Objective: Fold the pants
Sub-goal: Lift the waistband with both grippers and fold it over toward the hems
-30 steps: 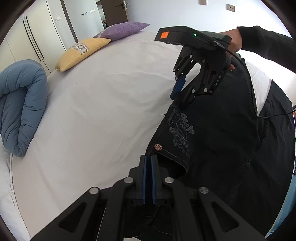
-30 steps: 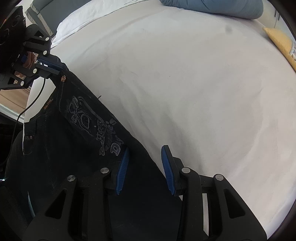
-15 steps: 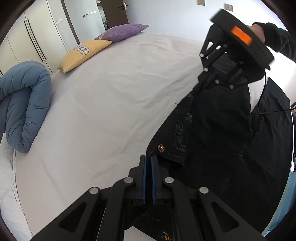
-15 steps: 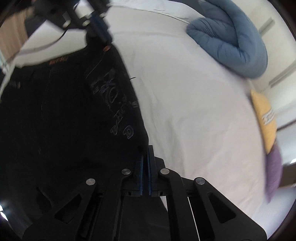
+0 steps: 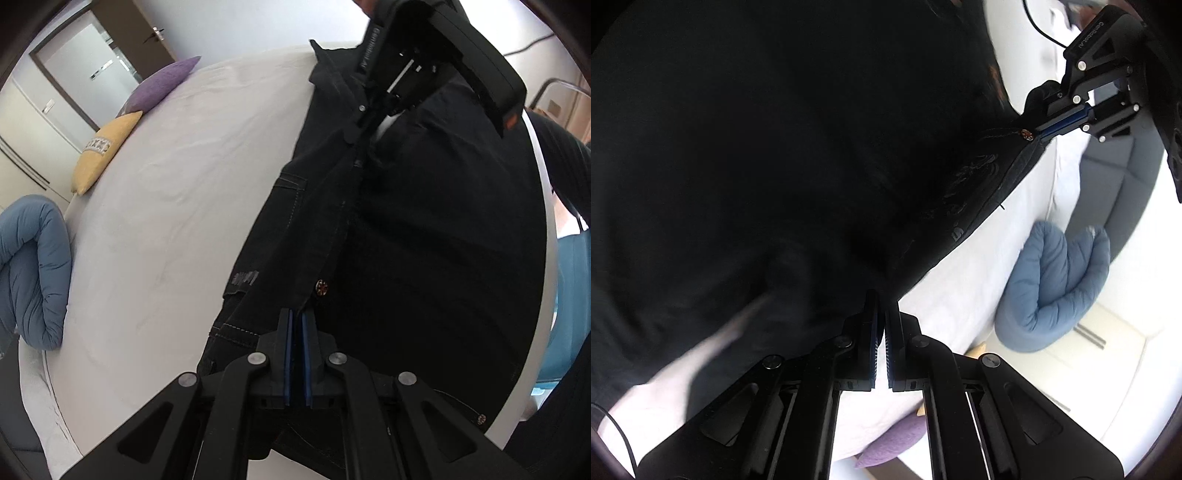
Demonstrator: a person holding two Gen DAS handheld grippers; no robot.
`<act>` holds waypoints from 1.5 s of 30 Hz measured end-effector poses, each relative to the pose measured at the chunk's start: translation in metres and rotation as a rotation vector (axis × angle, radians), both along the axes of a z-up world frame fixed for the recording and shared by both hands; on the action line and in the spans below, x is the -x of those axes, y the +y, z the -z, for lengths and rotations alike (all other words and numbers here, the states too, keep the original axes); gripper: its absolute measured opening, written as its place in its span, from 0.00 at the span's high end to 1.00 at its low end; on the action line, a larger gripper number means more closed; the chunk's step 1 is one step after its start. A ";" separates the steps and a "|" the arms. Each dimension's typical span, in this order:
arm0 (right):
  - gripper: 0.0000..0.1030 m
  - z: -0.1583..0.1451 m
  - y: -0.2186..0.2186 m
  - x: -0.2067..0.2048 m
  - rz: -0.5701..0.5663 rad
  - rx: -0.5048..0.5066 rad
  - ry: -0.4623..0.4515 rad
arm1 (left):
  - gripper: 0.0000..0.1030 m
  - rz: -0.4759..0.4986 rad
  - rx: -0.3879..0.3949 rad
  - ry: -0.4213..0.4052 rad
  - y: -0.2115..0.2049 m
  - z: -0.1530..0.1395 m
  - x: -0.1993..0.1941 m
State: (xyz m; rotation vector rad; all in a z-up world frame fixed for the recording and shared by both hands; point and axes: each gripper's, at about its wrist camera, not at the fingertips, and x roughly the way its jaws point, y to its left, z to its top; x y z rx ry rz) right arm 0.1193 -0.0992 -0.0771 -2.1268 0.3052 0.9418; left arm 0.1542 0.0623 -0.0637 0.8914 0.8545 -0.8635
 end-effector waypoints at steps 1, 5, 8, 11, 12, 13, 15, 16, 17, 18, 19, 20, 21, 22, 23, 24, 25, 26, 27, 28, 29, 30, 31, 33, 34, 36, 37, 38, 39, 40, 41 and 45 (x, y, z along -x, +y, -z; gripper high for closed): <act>0.98 0.000 -0.001 0.011 -0.025 0.008 -0.001 | 0.96 0.016 -0.017 -0.006 0.000 0.003 0.009; 0.98 -0.006 -0.003 0.048 -0.105 0.046 0.025 | 0.96 0.050 -0.046 0.022 0.002 0.012 0.035; 0.98 -0.002 -0.002 0.069 -0.128 0.058 0.060 | 0.96 0.069 -0.068 0.049 0.006 0.021 0.051; 0.98 0.007 0.008 0.091 -0.135 0.067 0.079 | 0.96 0.086 -0.102 0.073 0.009 0.036 0.067; 0.98 0.009 0.011 0.098 -0.138 0.068 0.090 | 0.96 0.092 -0.111 0.074 0.009 0.038 0.071; 0.98 0.011 0.015 0.106 -0.136 0.068 0.102 | 0.96 0.099 -0.120 0.077 0.010 0.041 0.076; 0.98 0.017 0.028 0.123 -0.139 0.072 0.117 | 0.96 0.112 -0.135 0.081 0.013 0.047 0.085; 0.98 0.021 0.036 0.129 -0.137 0.072 0.122 | 0.96 0.117 -0.141 0.081 0.014 0.049 0.090; 0.98 0.021 0.040 0.133 -0.129 0.072 0.128 | 0.96 0.120 -0.148 0.081 0.016 0.052 0.095; 0.98 0.022 0.045 0.137 -0.122 0.068 0.132 | 0.96 0.120 -0.155 0.080 0.017 0.055 0.099; 0.98 0.021 0.051 0.139 -0.116 0.064 0.135 | 0.96 0.118 -0.161 0.080 0.018 0.058 0.101; 0.98 0.020 0.055 0.141 -0.106 0.061 0.137 | 0.96 0.114 -0.162 0.078 0.020 0.061 0.103; 0.98 0.019 0.057 0.143 -0.099 0.058 0.142 | 0.96 0.107 -0.162 0.072 0.020 0.063 0.107; 0.98 0.019 0.059 0.145 -0.093 0.054 0.145 | 0.96 0.102 -0.161 0.066 0.017 0.066 0.112; 0.98 0.018 0.057 0.147 -0.088 0.051 0.150 | 0.96 0.087 -0.155 0.056 0.018 0.067 0.115; 0.98 0.018 0.060 0.149 -0.080 0.046 0.156 | 0.96 0.074 -0.151 0.043 0.017 0.068 0.124; 0.98 0.015 0.056 0.146 -0.074 0.039 0.161 | 0.96 0.061 -0.147 0.032 0.017 0.069 0.127; 0.98 0.011 0.055 0.147 -0.066 0.035 0.165 | 0.96 0.041 -0.138 0.013 0.017 0.070 0.133; 0.98 0.011 0.055 0.149 -0.060 0.033 0.168 | 0.96 0.026 -0.130 -0.004 0.018 0.072 0.137; 0.98 0.009 0.054 0.152 -0.053 0.030 0.173 | 0.96 0.011 -0.122 -0.020 0.018 0.074 0.143; 0.98 0.008 0.044 0.160 -0.043 0.024 0.179 | 0.96 -0.007 -0.117 -0.042 0.019 0.076 0.148; 0.98 0.007 0.042 0.164 -0.033 0.019 0.183 | 0.96 -0.019 -0.118 -0.066 0.019 0.079 0.153; 0.98 0.007 0.043 0.165 -0.024 0.013 0.185 | 0.96 -0.030 -0.121 -0.091 0.019 0.082 0.159; 0.98 0.005 0.046 0.168 -0.007 0.004 0.193 | 0.96 -0.044 -0.133 -0.139 0.017 0.085 0.167; 0.98 0.003 0.046 0.174 0.003 -0.002 0.198 | 0.96 -0.051 -0.139 -0.153 0.016 0.087 0.169; 0.98 0.004 0.052 0.180 0.013 -0.008 0.207 | 0.96 -0.052 -0.155 -0.186 0.018 0.092 0.168; 0.98 0.002 0.054 0.182 0.016 -0.008 0.210 | 0.96 -0.049 -0.159 -0.192 0.020 0.098 0.172; 0.98 0.000 0.055 0.185 0.018 -0.010 0.212 | 0.96 -0.049 -0.156 -0.190 0.021 0.098 0.172; 0.98 -0.002 0.058 0.188 0.019 -0.014 0.216 | 0.96 -0.052 -0.150 -0.184 0.019 0.100 0.172; 0.98 -0.005 0.060 0.191 0.023 -0.019 0.222 | 0.96 -0.056 -0.139 -0.175 0.021 0.098 0.172; 0.98 -0.008 0.060 0.197 0.025 -0.024 0.226 | 0.96 -0.058 -0.127 -0.168 0.022 0.097 0.173; 0.98 -0.009 0.066 0.199 0.060 -0.048 0.249 | 0.95 -0.054 -0.101 -0.143 0.039 0.093 0.182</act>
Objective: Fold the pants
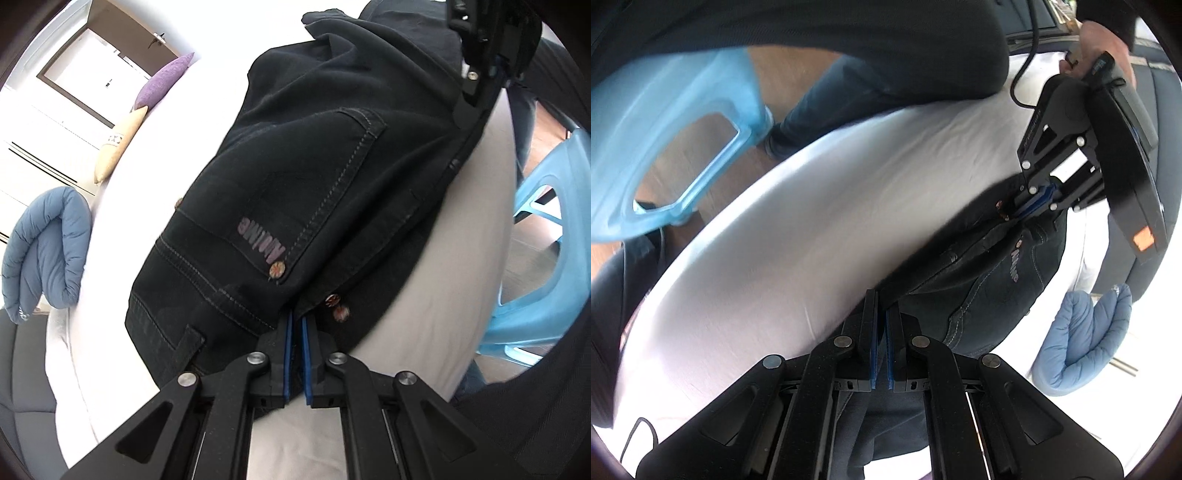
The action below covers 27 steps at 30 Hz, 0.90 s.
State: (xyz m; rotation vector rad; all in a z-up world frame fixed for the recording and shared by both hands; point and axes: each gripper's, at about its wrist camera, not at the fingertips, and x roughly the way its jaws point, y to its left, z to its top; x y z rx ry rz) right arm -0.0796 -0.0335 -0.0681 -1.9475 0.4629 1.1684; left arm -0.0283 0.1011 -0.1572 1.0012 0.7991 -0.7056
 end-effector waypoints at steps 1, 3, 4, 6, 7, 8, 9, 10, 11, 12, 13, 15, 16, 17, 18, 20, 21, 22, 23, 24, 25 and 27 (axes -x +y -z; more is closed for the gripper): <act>0.98 0.001 -0.001 0.000 0.008 0.001 0.003 | 0.94 0.002 0.007 0.005 0.005 0.000 -0.001; 0.97 0.007 0.001 -0.001 0.019 0.007 0.010 | 0.92 -0.002 0.050 0.026 0.012 -0.002 -0.007; 0.97 0.009 0.002 -0.001 0.027 0.008 0.013 | 0.90 -0.009 0.069 0.040 0.014 -0.003 -0.010; 0.97 0.012 0.002 -0.002 0.038 0.006 0.017 | 0.85 -0.023 0.092 0.054 0.020 -0.004 -0.016; 0.97 0.012 0.001 -0.004 0.047 0.000 0.025 | 0.80 -0.032 0.097 0.067 0.021 -0.006 -0.016; 0.97 0.010 0.001 -0.006 0.068 -0.009 0.040 | 0.74 -0.045 0.091 0.077 0.022 -0.010 -0.017; 0.97 0.009 0.002 -0.009 0.088 -0.017 0.053 | 0.67 -0.048 0.084 0.076 0.024 -0.014 -0.018; 0.97 0.008 0.003 -0.010 0.105 -0.025 0.063 | 0.41 -0.049 0.077 0.073 0.026 -0.019 -0.017; 0.97 0.008 0.003 -0.011 0.112 -0.028 0.065 | 0.21 -0.048 0.079 0.078 0.029 -0.026 -0.015; 0.97 0.009 0.004 -0.010 0.115 -0.030 0.064 | 0.14 -0.050 0.083 0.081 0.032 -0.030 -0.009; 0.97 0.011 0.004 -0.010 0.117 -0.031 0.063 | 0.09 -0.057 0.087 0.079 0.036 -0.036 -0.009; 0.97 0.012 0.006 -0.011 0.127 -0.035 0.063 | 0.09 -0.090 0.100 0.088 0.045 -0.045 -0.014; 0.97 0.012 0.006 -0.012 0.136 -0.039 0.066 | 0.09 -0.116 0.110 0.091 0.049 -0.049 -0.017; 0.97 0.012 0.007 -0.012 0.142 -0.044 0.069 | 0.09 -0.138 0.127 0.104 0.053 -0.054 -0.022; 0.97 0.011 0.007 -0.012 0.149 -0.049 0.070 | 0.09 -0.149 0.143 0.104 0.055 -0.059 -0.025; 0.97 0.009 0.008 -0.013 0.166 -0.058 0.073 | 0.09 -0.169 0.204 0.103 0.055 -0.073 -0.030; 0.97 0.008 0.008 -0.014 0.173 -0.062 0.075 | 0.09 -0.168 0.239 0.114 0.052 -0.079 -0.034; 0.97 0.007 0.008 -0.015 0.181 -0.065 0.077 | 0.09 -0.165 0.264 0.120 0.048 -0.083 -0.034; 0.97 0.006 0.009 -0.016 0.186 -0.066 0.077 | 0.09 -0.156 0.287 0.128 0.041 -0.087 -0.036; 0.97 0.006 0.009 -0.016 0.188 -0.065 0.076 | 0.09 -0.148 0.297 0.130 0.032 -0.089 -0.038; 0.97 0.007 0.009 -0.015 0.185 -0.062 0.071 | 0.10 -0.149 0.299 0.131 0.025 -0.087 -0.041; 0.97 0.009 0.009 -0.014 0.185 -0.059 0.064 | 0.17 -0.151 0.317 0.174 0.010 -0.080 -0.049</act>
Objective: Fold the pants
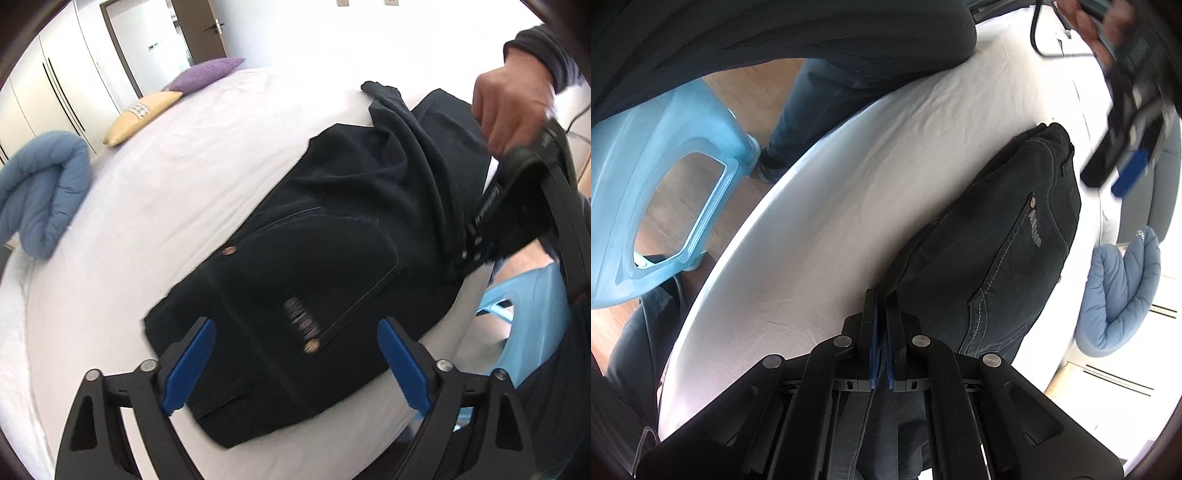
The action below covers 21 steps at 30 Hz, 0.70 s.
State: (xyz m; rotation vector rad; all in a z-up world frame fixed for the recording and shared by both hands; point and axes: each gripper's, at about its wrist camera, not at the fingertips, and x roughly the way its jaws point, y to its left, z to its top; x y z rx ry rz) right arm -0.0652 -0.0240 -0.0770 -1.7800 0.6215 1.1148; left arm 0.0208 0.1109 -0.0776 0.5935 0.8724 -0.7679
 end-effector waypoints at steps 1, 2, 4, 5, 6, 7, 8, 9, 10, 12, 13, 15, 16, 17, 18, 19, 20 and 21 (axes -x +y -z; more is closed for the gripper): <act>0.97 0.000 0.000 0.000 0.002 -0.002 -0.002 | 0.25 0.002 0.000 0.016 -0.007 0.007 -0.004; 0.97 0.000 0.000 0.000 0.009 -0.007 -0.003 | 0.32 -0.006 -0.010 0.031 -0.014 0.017 -0.008; 0.97 -0.001 -0.001 0.000 0.026 -0.023 -0.007 | 0.34 -0.039 -0.041 0.117 -0.024 0.046 -0.017; 0.97 0.000 -0.001 0.000 0.032 -0.029 -0.013 | 0.33 -0.046 -0.099 0.148 -0.030 0.069 -0.019; 0.97 0.001 -0.001 0.001 0.042 -0.036 -0.019 | 0.32 -0.044 -0.101 0.131 -0.031 0.075 -0.016; 0.97 0.003 -0.002 0.002 0.053 -0.044 -0.029 | 0.30 -0.057 -0.072 0.114 -0.029 0.077 -0.016; 0.97 0.004 -0.002 0.003 0.059 -0.053 -0.039 | 0.29 -0.085 -0.046 0.134 -0.026 0.077 -0.019; 0.96 0.004 -0.003 0.004 0.067 -0.066 -0.052 | 0.29 -0.096 -0.044 0.138 -0.025 0.076 -0.019; 0.96 0.005 -0.004 0.004 0.082 -0.082 -0.063 | 0.29 -0.098 -0.057 0.131 -0.026 0.075 -0.018; 0.93 0.003 -0.003 0.004 0.131 -0.122 -0.077 | 0.30 -0.113 -0.068 0.140 -0.028 0.069 -0.018; 0.93 0.000 -0.004 0.003 0.164 -0.147 -0.083 | 0.31 -0.138 -0.057 0.126 -0.029 0.059 -0.020; 0.84 -0.006 -0.007 0.003 0.231 -0.193 -0.097 | 0.31 -0.185 0.005 0.084 -0.027 0.035 -0.020; 0.80 -0.009 -0.009 0.001 0.275 -0.215 -0.112 | 0.31 -0.200 0.045 0.079 -0.028 0.024 -0.020; 0.59 -0.011 -0.010 0.000 0.308 -0.234 -0.124 | 0.31 -0.205 0.065 0.072 -0.032 0.016 -0.020; 0.27 -0.014 -0.012 -0.001 0.341 -0.258 -0.138 | 0.31 -0.199 0.056 0.064 -0.041 0.014 -0.019; 0.18 -0.017 -0.015 0.000 0.362 -0.287 -0.152 | 0.31 -0.179 0.037 0.070 -0.051 0.019 -0.017; 0.17 -0.021 -0.017 0.003 0.379 -0.316 -0.158 | 0.31 -0.161 0.015 0.086 -0.060 0.027 -0.015; 0.17 -0.025 -0.020 0.005 0.410 -0.330 -0.161 | 0.31 -0.143 -0.022 0.119 -0.072 0.042 -0.014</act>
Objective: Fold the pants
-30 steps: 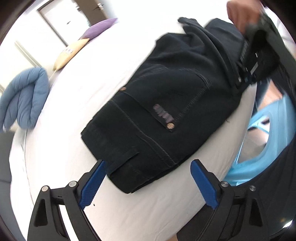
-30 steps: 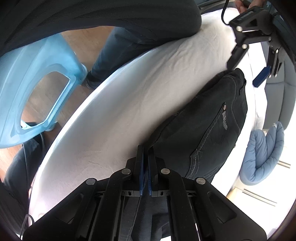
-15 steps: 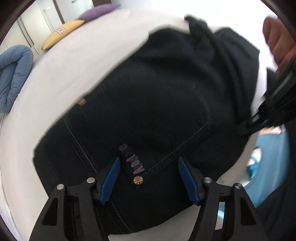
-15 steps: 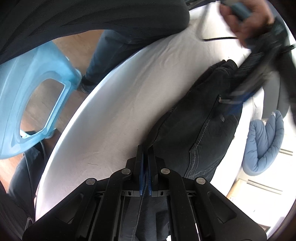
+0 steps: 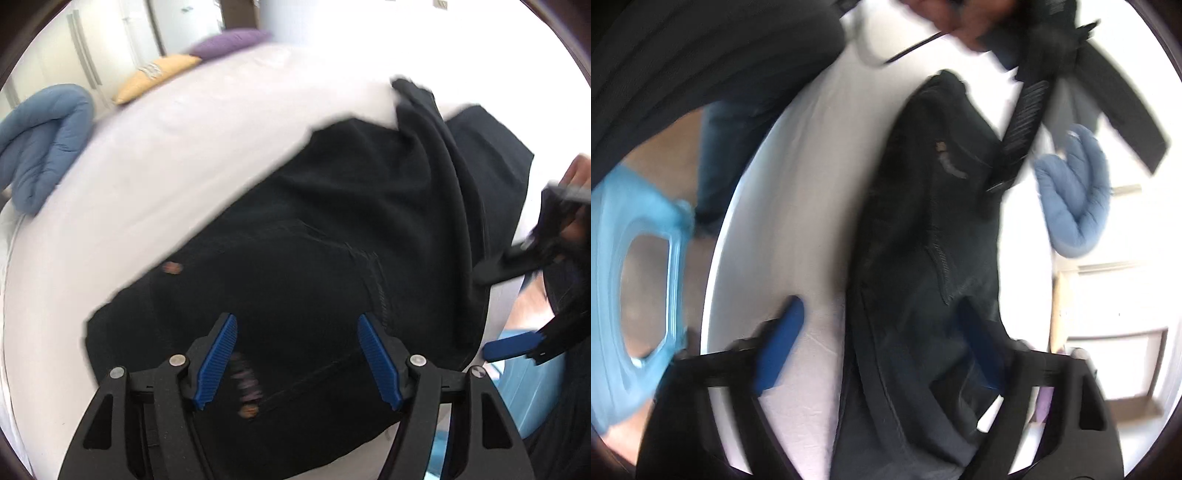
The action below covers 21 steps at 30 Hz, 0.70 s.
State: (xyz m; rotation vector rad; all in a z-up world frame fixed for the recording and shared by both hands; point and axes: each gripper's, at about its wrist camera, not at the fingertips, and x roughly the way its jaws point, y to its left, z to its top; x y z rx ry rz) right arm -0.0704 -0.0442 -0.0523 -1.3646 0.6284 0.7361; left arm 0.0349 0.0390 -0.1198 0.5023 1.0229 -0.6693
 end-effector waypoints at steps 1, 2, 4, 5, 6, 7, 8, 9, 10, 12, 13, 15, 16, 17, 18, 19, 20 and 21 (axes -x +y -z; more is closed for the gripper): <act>0.17 -0.004 -0.004 0.003 0.046 -0.021 0.006 | 0.30 0.007 -0.031 0.047 -0.009 0.018 -0.001; 0.17 -0.008 -0.009 0.004 0.082 -0.043 0.012 | 0.23 0.005 -0.040 0.071 -0.011 0.030 -0.003; 0.17 -0.019 -0.024 0.008 0.188 -0.115 0.031 | 0.20 -0.025 0.008 0.052 -0.010 0.033 -0.001; 0.17 -0.024 -0.032 0.008 0.241 -0.146 0.045 | 0.21 -0.049 0.019 0.063 -0.011 0.028 -0.003; 0.17 -0.030 -0.042 0.007 0.305 -0.183 0.063 | 0.22 -0.051 0.022 0.052 -0.011 0.023 -0.002; 0.17 -0.037 -0.056 0.003 0.392 -0.234 0.087 | 0.23 -0.043 0.028 0.023 -0.014 0.014 0.002; 0.17 -0.041 -0.068 0.000 0.457 -0.274 0.103 | 0.23 -0.038 0.034 0.004 -0.017 0.007 0.003; 0.17 -0.046 -0.082 -0.005 0.525 -0.317 0.118 | 0.23 -0.037 0.045 -0.013 -0.020 0.001 0.005; 0.17 -0.052 -0.098 -0.011 0.604 -0.376 0.142 | 0.23 -0.035 0.063 -0.020 -0.024 -0.004 0.004; 0.17 -0.059 -0.124 -0.022 0.726 -0.476 0.186 | 0.23 -0.044 0.069 -0.030 -0.031 -0.008 -0.003; 0.17 -0.062 -0.139 -0.028 0.781 -0.525 0.210 | 0.23 -0.049 0.073 -0.028 -0.031 -0.007 -0.006; 0.17 -0.072 -0.174 -0.044 0.901 -0.682 0.291 | 0.23 -0.069 0.074 0.014 -0.036 0.006 -0.016; 0.17 -0.077 -0.195 -0.051 0.959 -0.781 0.328 | 0.23 -0.087 0.049 0.060 -0.037 0.020 -0.023; 0.17 -0.080 -0.215 -0.058 1.009 -0.862 0.349 | 0.18 -0.099 0.038 0.077 -0.039 0.029 -0.027; 0.17 -0.085 -0.238 -0.068 1.068 -0.954 0.369 | 0.15 -0.106 0.063 0.071 -0.041 0.030 -0.028; 0.17 -0.089 -0.263 -0.077 1.136 -1.056 0.387 | 0.13 -0.123 0.085 0.082 -0.041 0.031 -0.033; 0.17 -0.090 -0.289 -0.085 1.207 -1.155 0.401 | 0.11 -0.135 0.088 0.088 -0.041 0.031 -0.036; 0.17 -0.091 -0.314 -0.093 1.267 -1.248 0.407 | 0.10 -0.143 0.082 0.090 -0.042 0.030 -0.039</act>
